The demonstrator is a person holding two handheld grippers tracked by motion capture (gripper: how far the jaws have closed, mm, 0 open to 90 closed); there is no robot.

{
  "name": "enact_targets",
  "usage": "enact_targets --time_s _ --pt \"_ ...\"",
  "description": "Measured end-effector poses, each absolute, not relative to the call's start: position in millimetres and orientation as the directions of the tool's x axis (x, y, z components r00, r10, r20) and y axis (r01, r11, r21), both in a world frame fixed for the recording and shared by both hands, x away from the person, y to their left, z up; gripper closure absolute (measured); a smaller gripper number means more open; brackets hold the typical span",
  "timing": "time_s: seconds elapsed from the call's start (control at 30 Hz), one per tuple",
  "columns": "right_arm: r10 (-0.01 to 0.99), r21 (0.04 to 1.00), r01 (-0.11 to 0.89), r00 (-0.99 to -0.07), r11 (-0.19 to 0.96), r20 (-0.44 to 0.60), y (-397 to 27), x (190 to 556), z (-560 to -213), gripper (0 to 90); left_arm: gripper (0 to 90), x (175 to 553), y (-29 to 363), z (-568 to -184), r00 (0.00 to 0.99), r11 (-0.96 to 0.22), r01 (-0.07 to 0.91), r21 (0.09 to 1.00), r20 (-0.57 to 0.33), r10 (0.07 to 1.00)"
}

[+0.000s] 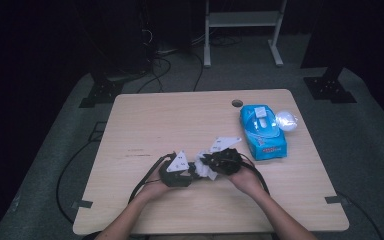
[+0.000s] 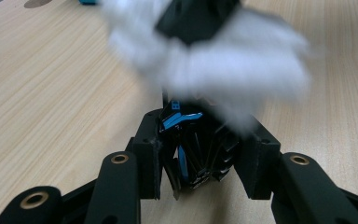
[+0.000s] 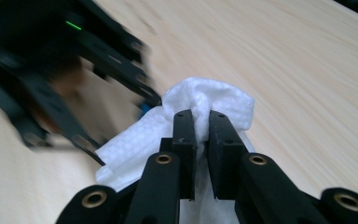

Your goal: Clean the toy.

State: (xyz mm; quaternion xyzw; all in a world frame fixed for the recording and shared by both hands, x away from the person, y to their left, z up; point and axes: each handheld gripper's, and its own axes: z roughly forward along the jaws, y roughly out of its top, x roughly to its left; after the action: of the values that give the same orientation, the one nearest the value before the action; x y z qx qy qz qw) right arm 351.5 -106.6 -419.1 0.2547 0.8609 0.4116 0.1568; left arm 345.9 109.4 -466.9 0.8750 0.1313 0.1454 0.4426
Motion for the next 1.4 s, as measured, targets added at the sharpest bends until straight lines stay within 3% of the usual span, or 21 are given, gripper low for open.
enact_targets --time_s 0.27,0.47,0.57,0.93,1.13,1.4 --pt "0.677 0.798 0.384 -0.735 0.464 -0.04 -154.7 365.2 -418.3 81.5 56.8 346.3 108.1 -467.2 0.923 -0.571 0.103 0.815 0.136 0.36" --pt "0.628 0.801 0.356 -0.778 0.481 -0.031 -134.4 357.0 -419.3 81.5 57.0 346.5 108.2 -466.8 0.923 -0.574 0.101 0.813 0.139 0.359" --pt "0.603 0.791 0.303 -0.792 0.532 -0.102 -123.4 350.5 -420.5 81.4 57.0 346.9 110.4 -466.4 0.921 -0.571 0.11 0.813 0.132 0.366" --pt "0.685 0.802 0.387 -0.728 0.456 -0.038 -164.1 364.3 -418.7 81.5 57.4 346.9 108.9 -466.6 0.921 -0.571 0.111 0.813 0.131 0.366" --pt "0.707 0.803 0.389 -0.704 0.453 -0.058 -166.5 365.0 -417.5 81.6 57.4 347.0 108.4 -466.7 0.922 -0.569 0.112 0.814 0.129 0.365" --pt "0.639 0.807 0.336 -0.767 0.486 -0.065 -145.6 357.8 -418.6 81.5 57.3 347.0 110.7 -465.9 0.921 -0.574 0.113 0.811 0.132 0.368"
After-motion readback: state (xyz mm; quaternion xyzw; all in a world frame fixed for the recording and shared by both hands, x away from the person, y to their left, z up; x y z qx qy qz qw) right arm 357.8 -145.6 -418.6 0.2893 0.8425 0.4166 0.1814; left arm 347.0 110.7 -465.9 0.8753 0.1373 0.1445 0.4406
